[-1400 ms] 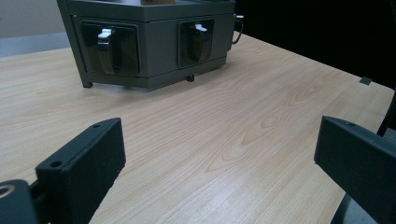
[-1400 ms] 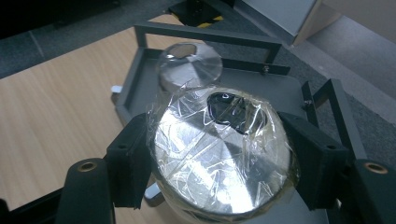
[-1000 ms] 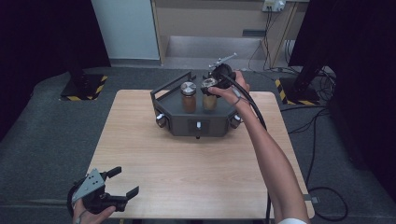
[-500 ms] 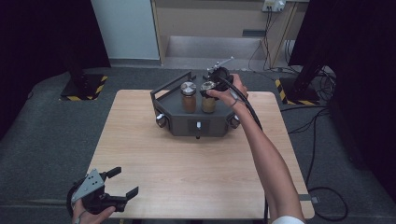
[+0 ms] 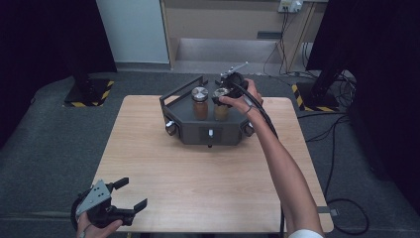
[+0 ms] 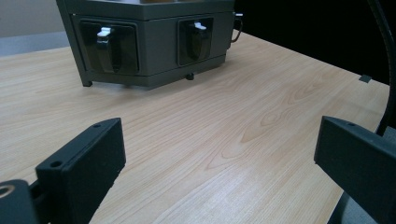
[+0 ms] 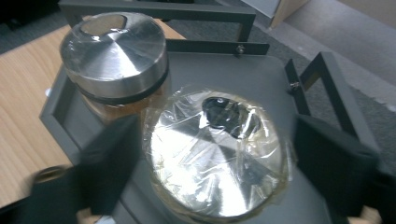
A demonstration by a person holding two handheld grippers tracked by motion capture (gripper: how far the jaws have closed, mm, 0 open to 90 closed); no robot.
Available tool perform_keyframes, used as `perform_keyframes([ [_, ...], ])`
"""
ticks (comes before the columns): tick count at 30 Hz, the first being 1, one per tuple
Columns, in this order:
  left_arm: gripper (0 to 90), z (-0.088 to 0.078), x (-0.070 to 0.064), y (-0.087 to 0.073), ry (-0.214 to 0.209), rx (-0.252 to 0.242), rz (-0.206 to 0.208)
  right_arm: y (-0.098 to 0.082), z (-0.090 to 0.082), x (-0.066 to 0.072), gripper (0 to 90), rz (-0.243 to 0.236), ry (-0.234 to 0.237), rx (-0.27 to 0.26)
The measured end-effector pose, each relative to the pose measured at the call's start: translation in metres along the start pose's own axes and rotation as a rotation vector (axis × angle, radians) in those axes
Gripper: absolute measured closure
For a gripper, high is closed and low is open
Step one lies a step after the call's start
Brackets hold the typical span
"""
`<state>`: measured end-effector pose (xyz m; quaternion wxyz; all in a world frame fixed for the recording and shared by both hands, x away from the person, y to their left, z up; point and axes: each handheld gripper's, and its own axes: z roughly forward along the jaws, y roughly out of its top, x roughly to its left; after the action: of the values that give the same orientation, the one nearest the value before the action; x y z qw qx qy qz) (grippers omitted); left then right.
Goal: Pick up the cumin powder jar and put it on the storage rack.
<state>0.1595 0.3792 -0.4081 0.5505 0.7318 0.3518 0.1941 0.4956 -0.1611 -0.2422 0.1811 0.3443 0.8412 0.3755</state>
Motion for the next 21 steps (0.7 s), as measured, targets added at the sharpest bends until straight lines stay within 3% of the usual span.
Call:
perform_keyframes([
  [1, 1.0, 0.000, 0.000, 0.000, 0.001, -0.002, 0.000, -0.001, -0.001, 0.000, 6.7, 0.016, 0.005, -0.008],
  [3, 1.0, 0.000, 0.000, 0.000, 0.001, -0.002, 0.000, -0.003, -0.006, 0.002, 4.1, -0.002, -0.016, -0.025],
  [6, 1.0, 0.000, 0.000, 0.000, 0.000, -0.003, 0.000, -0.007, -0.017, -0.003, 3.7, 0.027, -0.012, -0.063],
  [10, 1.0, 0.000, 0.000, 0.000, -0.003, 0.001, 0.003, -0.004, -0.033, -0.005, 4.4, 0.009, -0.032, -0.072],
  [16, 1.0, 0.000, -0.001, 0.000, -0.002, 0.000, 0.002, -0.005, -0.062, -0.013, 4.8, 0.020, -0.017, -0.119],
  [21, 1.0, 0.001, -0.001, 0.000, 0.001, 0.001, 0.002, -0.007, -0.083, -0.010, 5.0, 0.000, -0.018, -0.153],
])
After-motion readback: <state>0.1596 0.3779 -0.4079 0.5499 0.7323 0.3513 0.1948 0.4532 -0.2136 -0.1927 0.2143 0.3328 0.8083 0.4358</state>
